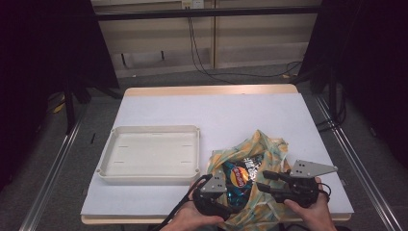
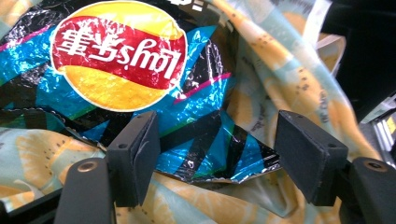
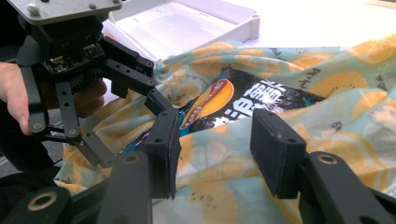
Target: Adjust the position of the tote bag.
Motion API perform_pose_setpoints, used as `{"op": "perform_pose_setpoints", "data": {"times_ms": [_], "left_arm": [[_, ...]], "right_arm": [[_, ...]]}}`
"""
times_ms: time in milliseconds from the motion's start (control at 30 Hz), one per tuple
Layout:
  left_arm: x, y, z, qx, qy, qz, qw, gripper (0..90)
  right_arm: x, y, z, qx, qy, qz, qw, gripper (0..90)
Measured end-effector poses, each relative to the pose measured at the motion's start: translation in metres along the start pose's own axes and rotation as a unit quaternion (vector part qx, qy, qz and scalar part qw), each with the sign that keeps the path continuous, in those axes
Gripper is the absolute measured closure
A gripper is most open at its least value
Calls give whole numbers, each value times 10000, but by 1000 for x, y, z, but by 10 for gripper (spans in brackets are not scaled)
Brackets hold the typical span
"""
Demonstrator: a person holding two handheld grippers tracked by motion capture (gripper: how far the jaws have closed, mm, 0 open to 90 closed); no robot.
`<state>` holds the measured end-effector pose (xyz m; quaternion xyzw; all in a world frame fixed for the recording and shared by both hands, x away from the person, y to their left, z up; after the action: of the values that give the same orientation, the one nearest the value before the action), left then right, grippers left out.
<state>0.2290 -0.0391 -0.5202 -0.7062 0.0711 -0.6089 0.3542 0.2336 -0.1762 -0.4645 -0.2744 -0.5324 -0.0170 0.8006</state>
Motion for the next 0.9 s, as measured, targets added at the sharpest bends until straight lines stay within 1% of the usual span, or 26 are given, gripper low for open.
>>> {"op": "perform_pose_setpoints", "data": {"times_ms": [100, 167, 233, 267, 300, 333, 367, 467, 500, 533, 567, 600, 633, 667, 700, 733, 767, 800, 833, 867, 900], "left_arm": [[-4, 4, 0, 63, 99, 67, 9999, 310], [-7, 7, 0, 46, 122, 93, 9999, 310], [-9, 8, 0, 75, 109, 123, 9998, 315], [-9, 8, 0, 88, 186, 149, 9997, 316], [-9, 8, -1, 99, 170, 118, 9997, 315], [-11, 9, 0, 105, 260, 153, 9995, 315], [-11, 9, 0, 133, 284, 170, 9994, 314], [-13, 11, -2, 153, 365, 117, 9991, 312], [-14, 12, -2, 197, 404, 112, 9989, 312], [-15, 11, -2, 222, 451, 165, 9986, 310], [-15, 13, -2, 236, 456, 122, 9986, 309], [-15, 13, -2, 274, 536, 126, 9981, 308], [-15, 14, -3, 296, 544, 123, 9980, 308], [-16, 14, -3, 300, 567, 172, 9978, 308], [-16, 15, -3, 258, 531, 165, 9981, 309], [-17, 15, -2, 332, 513, 258, 9978, 314], [-17, 15, -2, 344, 594, 291, 9972, 318], [-17, 16, -3, 374, 622, 295, 9969, 321], [-18, 15, -3, 338, 649, 351, 9967, 339], [-18, 15, -3, 293, 581, 345, 9973, 388], [-17, 16, -2, 243, 494, 302, 9980, 408]], "right_arm": [[0, 0, 0, 9, 10, -4, 10000, 527], [0, 1, 0, 18, -2, 9, 10000, 527], [0, 1, 0, 33, -16, 5, 10000, 527], [0, 1, 0, 31, -15, 12, 10000, 527], [0, 2, 0, 24, -23, 27, 10000, 526], [-1, 2, 0, 21, -17, 37, 10000, 526], [-1, 2, -1, 7, -2, 45, 10000, 526], [-1, 2, -1, -10, 14, 26, 10000, 525], [-1, 2, -1, -7, 20, 30, 10000, 525], [-1, 2, -1, -17, 23, 34, 10000, 525], [-1, 2, -2, -21, 9, 48, 10000, 525], [-2, 2, -2, -43, 9, 72, 10000, 525], [-3, 2, -3, -46, 23, 77, 10000, 525], [-3, 2, -3, -35, 32, 78, 10000, 526], [-3, 3, -4, -45, 43, 71, 10000, 530], [-3, 3, -4, -32, 61, 68, 10000, 532], [-3, 3, -4, -25, 59, 67, 10000, 532], [-2, 3, -4, -31, 51, 72, 10000, 532], [-2, 3, -4, -44, 41, 83, 9999, 531], [-2, 4, -4, -47, 39, 84, 9999, 531], [-3, 4, -4, -50, 44, 94, 9999, 531]]}}
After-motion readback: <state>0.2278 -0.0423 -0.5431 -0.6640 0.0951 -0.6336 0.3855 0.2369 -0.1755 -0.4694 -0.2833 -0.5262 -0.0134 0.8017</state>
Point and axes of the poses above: each handheld gripper's, and its own axes: y roughly forward along the jaws, x roughly out of its top, z roughly to its left, the point moved 9 cm from there along y, roughly forward along the jaws, and after that the axes turned 15 degrees about x, right-handed, at the moved point
